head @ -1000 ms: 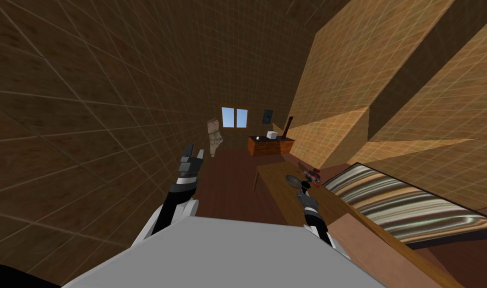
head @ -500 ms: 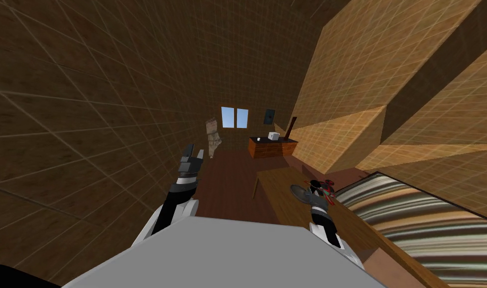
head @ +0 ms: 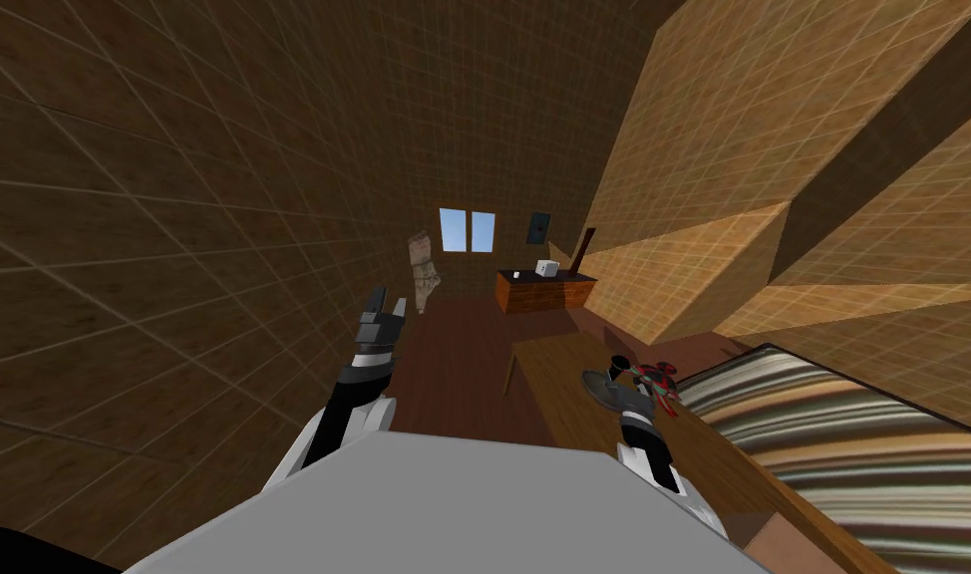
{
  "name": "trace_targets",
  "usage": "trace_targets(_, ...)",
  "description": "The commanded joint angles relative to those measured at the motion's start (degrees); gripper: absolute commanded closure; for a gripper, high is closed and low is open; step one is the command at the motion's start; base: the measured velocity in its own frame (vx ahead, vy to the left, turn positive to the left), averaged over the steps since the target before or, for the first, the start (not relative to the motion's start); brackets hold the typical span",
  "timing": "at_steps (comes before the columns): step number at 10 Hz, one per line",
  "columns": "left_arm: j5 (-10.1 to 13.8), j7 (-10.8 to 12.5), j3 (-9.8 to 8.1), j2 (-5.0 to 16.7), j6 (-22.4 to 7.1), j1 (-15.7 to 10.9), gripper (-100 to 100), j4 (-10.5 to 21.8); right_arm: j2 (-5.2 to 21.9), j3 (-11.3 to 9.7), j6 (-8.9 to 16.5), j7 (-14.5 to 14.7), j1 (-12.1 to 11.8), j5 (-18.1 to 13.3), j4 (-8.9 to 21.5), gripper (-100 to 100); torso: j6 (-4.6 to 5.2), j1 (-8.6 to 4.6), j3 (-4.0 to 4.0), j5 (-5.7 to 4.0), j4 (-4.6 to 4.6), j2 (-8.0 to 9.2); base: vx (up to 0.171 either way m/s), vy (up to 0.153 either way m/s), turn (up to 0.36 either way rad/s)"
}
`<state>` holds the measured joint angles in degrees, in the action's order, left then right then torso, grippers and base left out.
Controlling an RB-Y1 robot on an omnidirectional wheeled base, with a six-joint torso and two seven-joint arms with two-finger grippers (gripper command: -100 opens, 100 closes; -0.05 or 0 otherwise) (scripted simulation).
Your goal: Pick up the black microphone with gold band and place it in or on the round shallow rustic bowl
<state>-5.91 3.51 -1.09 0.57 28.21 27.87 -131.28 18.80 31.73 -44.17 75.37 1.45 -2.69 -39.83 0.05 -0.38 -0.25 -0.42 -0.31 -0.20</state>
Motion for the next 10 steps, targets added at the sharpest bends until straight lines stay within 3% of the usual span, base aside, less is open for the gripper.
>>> trace_targets(1,0.0,0.0,0.00,0.0,0.0,0.0,0,0.0,0.0,0.0,0.0,0.0,0.0,0.0,0.0,-100,0.00,0.00,0.00,0.00,0.00,0.00,0.000,0.000,0.000)
trace_targets(2,0.0,0.0,0.00,0.0,0.0,0.0,0,0.0,0.0,0.0,0.0,0.0,0.0,0.0,0.0,0,0.00,0.00,0.01,0.00,0.00,0.01,0.000,0.000,0.000)
trace_targets(3,0.0,0.0,0.00,0.0,0.0,0.0,0,0.0,-2.1,0.4,-2.4,-2.9,-2.9,-2.9,-2.9,-100,0.00,0.00,0.01,0.00,0.00,0.02,0.172,-0.068,-0.370)
trace_targets(4,0.0,0.0,-0.02,0.0,0.0,0.0,0,0.0,-2.1,0.4,-2.4,-4.1,-3.9,-4.4,-5.1,-100,0.09,-0.18,-0.23,-0.03,-0.08,-0.44,0.195,-0.071,-0.292)
trace_targets(5,0.0,0.0,-0.01,0.0,0.0,0.0,0,0.0,-2.1,0.4,-2.4,-4.4,-3.9,-4.7,-5.3,-100,0.02,-0.24,-0.34,-0.05,-0.13,-0.60,0.084,-0.024,-0.029)
trace_targets(6,0.0,0.0,0.00,0.0,0.0,0.0,0,0.0,-4.2,0.8,-4.7,-6.7,-6.6,-7.1,-7.6,-100,-0.02,-0.14,-0.22,-0.03,-0.09,-0.38,0.172,-0.089,-0.404)
trace_targets(7,0.0,0.0,-0.02,0.0,0.0,0.0,0,0.0,-4.2,0.8,-4.7,-8.0,-7.8,-8.8,-10.6,-100,0.09,-0.29,-0.31,-0.06,-0.12,-0.55,0.182,-0.063,-0.272)
trace_targets(8,0.0,0.0,-0.01,0.0,0.0,0.0,0,0.0,-4.2,0.8,-4.7,-8.7,-7.8,-9.3,-10.6,-100,0.00,-0.26,-0.34,-0.06,-0.13,-0.59,0.073,0.002,0.018)
trace_targets(9,0.0,0.0,0.00,0.0,0.0,0.0,0,0.0,-6.4,1.3,-7.1,-10.8,-10.8,-11.6,-13.8,-100,-0.04,-0.09,-0.20,-0.03,-0.08,-0.33,0.167,-0.031,-0.345)
trace_targets(10,0.0,0.0,-0.02,0.0,0.0,0.0,0,0.0,-6.4,1.3,-7.1,-12.4,-11.7,-13.3,-15.8,-100,0.07,-0.13,-0.28,-0.03,-0.11,-0.51,0.177,-0.014,-0.308)
